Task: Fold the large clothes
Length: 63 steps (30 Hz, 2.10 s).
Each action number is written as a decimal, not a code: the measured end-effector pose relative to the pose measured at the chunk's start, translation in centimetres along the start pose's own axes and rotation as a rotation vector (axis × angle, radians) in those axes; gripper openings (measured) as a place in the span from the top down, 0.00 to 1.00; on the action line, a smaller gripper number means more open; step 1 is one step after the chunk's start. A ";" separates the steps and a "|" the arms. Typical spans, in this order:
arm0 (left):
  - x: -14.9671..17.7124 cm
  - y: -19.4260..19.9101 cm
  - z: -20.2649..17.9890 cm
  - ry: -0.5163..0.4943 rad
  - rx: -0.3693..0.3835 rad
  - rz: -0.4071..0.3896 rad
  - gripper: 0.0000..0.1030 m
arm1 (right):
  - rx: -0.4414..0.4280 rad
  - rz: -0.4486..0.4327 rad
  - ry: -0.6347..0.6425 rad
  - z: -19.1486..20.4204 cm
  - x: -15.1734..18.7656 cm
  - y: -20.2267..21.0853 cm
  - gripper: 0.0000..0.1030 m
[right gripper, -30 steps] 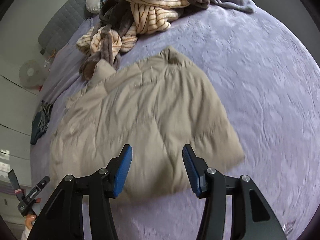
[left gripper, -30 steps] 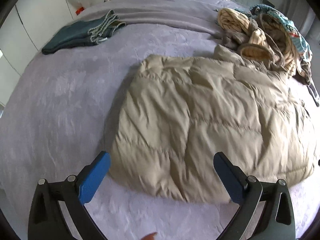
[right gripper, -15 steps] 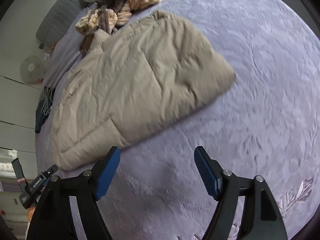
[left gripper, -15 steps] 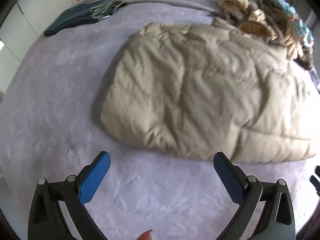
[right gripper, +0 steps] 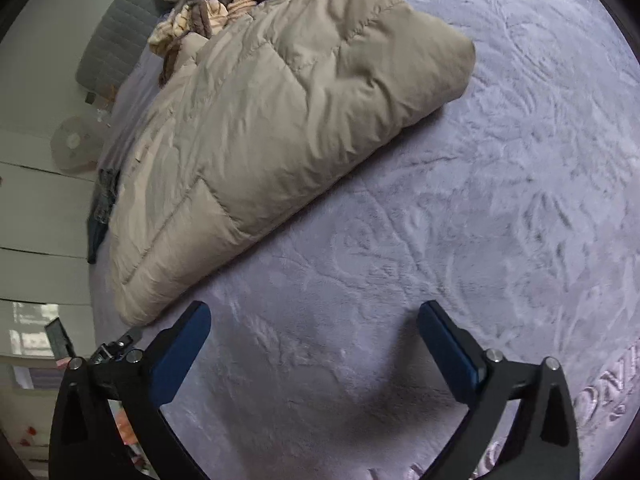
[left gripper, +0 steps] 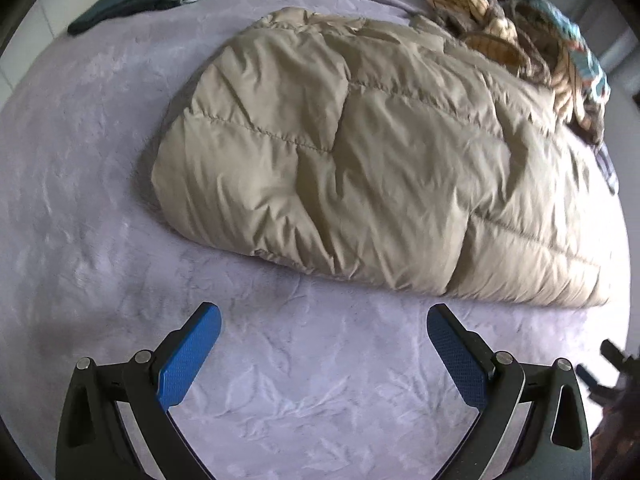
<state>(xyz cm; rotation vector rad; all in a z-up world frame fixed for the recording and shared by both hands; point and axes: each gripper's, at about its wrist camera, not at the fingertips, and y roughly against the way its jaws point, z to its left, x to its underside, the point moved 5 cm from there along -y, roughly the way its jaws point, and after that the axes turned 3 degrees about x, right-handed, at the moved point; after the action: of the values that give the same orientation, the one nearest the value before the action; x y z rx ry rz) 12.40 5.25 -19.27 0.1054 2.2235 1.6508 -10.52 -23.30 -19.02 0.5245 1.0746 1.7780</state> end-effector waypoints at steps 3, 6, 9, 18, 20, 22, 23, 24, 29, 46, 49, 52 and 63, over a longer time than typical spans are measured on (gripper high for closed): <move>-0.4 0.1 1.0 0.063 0.061 -0.008 0.00 | -0.028 0.000 -0.030 0.2 -0.5 -0.1 0.00; -1.1 -0.1 2.2 0.117 0.111 -0.004 0.00 | -0.061 -0.007 -0.069 0.4 -1.5 -0.4 0.00; -1.3 -0.1 2.9 0.156 0.152 -0.002 0.00 | -0.106 -0.011 -0.118 0.4 -2.3 -0.8 0.00; -2.2 -0.5 5.3 0.276 0.364 0.009 0.00 | -0.284 -0.009 -0.316 0.1 -5.2 -2.4 0.00; -2.5 -1.7 5.7 0.312 0.407 0.026 0.00 | -0.317 -0.010 -0.343 0.1 -6.0 -2.8 0.00; -2.8 -2.3 6.0 0.342 0.423 0.026 0.00 | -0.344 -0.010 -0.350 0.7 -6.7 -3.2 0.00; -3.0 -2.5 6.1 0.352 0.429 0.018 0.00 | -0.355 -0.008 -0.349 1.0 -7.1 -3.5 0.00; -3.3 -2.7 6.0 0.358 0.432 0.010 0.00 | -0.365 -0.004 -0.345 1.4 -7.6 -3.8 0.00; -5.8 -3.4 5.2 0.374 0.430 -0.031 0.00 | -0.391 0.015 -0.319 3.2 -8.9 -5.6 0.00; -8.5 -3.3 3.5 0.299 0.349 -0.156 0.79 | -0.412 0.015 -0.396 3.2 -10.1 -8.7 0.62; -8.7 -1.7 2.6 0.218 0.328 -0.189 0.81 | -0.425 0.001 -0.369 3.7 -10.0 -7.9 0.72; -8.7 -0.1 1.8 0.135 0.322 -0.216 0.82 | -0.442 -0.011 -0.336 4.1 -9.7 -6.7 0.76; -3.3 5.2 3.5 -0.051 0.364 -0.165 0.82 | -0.414 -0.015 -0.312 3.8 -3.6 -2.8 0.76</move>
<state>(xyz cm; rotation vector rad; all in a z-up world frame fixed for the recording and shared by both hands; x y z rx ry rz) 15.80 9.12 -14.45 0.0548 2.3984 1.1350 -4.73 -24.45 -19.01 0.5114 0.4765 1.7709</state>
